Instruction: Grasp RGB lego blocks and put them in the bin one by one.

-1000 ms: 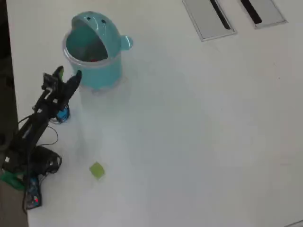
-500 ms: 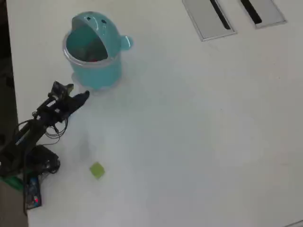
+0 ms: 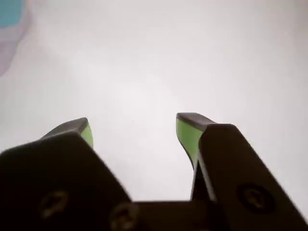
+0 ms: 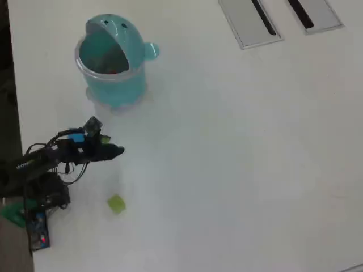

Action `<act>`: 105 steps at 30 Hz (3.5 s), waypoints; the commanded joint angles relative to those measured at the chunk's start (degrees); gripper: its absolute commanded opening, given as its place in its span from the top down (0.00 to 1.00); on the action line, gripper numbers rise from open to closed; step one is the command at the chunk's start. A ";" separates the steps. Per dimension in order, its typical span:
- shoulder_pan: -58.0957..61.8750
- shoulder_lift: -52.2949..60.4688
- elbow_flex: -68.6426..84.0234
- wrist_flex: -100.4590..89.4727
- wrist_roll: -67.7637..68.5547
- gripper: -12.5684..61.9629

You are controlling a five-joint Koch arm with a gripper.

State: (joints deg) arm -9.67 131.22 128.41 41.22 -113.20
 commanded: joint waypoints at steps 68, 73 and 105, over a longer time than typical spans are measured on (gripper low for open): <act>27.07 -27.16 -9.23 -6.77 -8.79 0.59; 16.96 -21.18 -9.05 -9.67 -0.53 0.61; -43.33 -28.48 -38.32 -35.77 17.75 0.70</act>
State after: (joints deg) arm -52.29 101.87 95.27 10.81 -94.39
